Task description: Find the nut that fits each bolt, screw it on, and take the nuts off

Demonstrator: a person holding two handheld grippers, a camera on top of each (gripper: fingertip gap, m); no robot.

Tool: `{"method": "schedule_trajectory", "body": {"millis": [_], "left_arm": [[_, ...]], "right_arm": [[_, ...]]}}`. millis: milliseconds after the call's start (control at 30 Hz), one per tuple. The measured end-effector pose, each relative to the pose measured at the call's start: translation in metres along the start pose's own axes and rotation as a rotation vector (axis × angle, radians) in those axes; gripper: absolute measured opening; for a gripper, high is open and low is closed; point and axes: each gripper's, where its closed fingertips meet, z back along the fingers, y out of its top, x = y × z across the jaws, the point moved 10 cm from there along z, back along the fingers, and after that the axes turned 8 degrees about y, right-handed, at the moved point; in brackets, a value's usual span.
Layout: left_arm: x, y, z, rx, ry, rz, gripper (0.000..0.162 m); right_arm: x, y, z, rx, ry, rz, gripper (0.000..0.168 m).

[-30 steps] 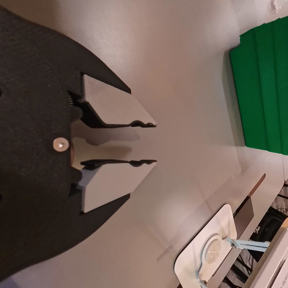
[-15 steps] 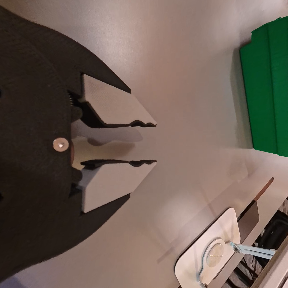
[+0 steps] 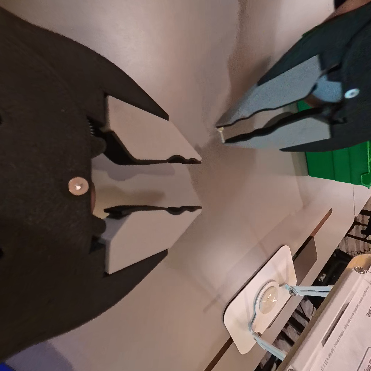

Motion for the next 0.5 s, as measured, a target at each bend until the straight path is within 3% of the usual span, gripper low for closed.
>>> {"method": "schedule_trajectory", "body": {"millis": [167, 400, 500], "left_arm": [[0.011, 0.005, -0.032, -0.010, -0.013, -0.021, 0.018], [0.007, -0.002, -0.027, -0.010, -0.015, 0.017, 0.026], [0.005, -0.004, -0.010, 0.039, 0.014, 0.028, 0.026]], "right_arm": [[0.003, 0.001, 0.005, 0.020, -0.007, -0.010, 0.039], [0.000, 0.001, 0.003, 0.003, -0.008, 0.007, 0.039], [0.001, 0.000, 0.003, -0.004, -0.018, 0.012, 0.039]]}}
